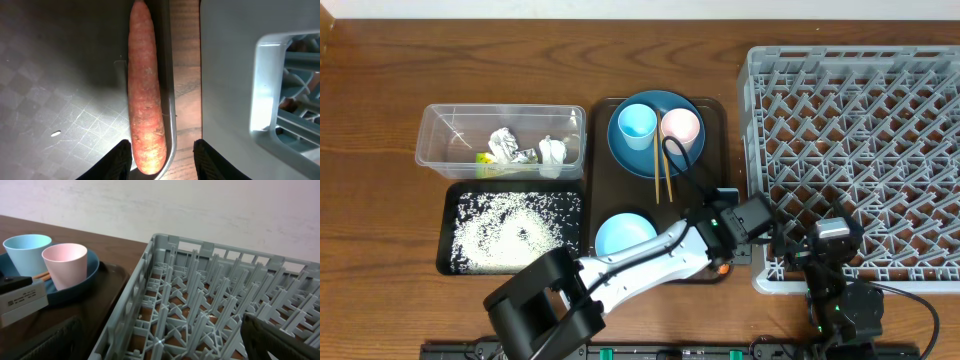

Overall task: Sort waste into correct bins and load items into the dishwasher rack
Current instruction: 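Reach the left gripper right and grasp the carrot, then carry the carrot left and drop it onto the black tray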

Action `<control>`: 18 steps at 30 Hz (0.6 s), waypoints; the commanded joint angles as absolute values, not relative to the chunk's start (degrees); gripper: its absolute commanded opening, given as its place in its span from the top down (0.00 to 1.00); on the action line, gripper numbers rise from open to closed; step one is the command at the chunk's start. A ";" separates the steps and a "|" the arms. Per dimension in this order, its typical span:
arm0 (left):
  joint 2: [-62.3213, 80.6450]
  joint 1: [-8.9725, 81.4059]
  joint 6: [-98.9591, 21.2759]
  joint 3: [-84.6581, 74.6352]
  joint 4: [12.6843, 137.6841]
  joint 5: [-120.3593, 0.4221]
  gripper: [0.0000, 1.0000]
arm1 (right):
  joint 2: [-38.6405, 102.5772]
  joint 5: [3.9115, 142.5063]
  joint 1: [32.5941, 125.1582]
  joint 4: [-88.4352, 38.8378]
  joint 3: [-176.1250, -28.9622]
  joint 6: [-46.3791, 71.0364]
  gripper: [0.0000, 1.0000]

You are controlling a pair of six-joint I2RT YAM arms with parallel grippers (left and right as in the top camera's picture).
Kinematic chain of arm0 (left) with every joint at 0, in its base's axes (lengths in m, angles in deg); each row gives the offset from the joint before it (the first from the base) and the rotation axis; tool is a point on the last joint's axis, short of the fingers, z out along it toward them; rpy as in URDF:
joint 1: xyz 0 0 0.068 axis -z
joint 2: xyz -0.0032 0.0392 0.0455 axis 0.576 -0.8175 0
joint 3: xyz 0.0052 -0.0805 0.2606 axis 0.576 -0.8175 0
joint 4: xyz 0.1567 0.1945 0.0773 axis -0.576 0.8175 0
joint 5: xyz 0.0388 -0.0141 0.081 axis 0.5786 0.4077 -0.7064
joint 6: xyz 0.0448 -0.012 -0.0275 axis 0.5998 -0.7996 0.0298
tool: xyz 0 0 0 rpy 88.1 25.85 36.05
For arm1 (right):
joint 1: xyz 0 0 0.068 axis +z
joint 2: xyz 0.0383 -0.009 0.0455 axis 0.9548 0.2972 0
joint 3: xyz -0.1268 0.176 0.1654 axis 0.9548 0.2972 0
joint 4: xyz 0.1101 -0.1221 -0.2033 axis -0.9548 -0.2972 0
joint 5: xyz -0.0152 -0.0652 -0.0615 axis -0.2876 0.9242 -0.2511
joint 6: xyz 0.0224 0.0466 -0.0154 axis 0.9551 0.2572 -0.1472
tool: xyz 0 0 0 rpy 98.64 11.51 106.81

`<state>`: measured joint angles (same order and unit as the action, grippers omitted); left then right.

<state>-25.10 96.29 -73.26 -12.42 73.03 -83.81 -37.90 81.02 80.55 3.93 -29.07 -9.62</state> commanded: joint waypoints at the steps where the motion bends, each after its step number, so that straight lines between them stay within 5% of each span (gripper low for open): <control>1: -26.26 95.26 -71.62 -12.68 73.05 -80.16 0.57 | -37.92 81.00 80.92 3.71 -28.98 -9.99 0.01; 18: -27.55 95.26 -70.55 -13.16 73.18 -80.91 0.57 | -37.92 81.00 80.94 3.71 -28.98 -9.99 0.01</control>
<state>-25.95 95.37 -71.92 -12.42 73.10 -80.25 -37.90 81.02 80.55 3.93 -29.07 -9.62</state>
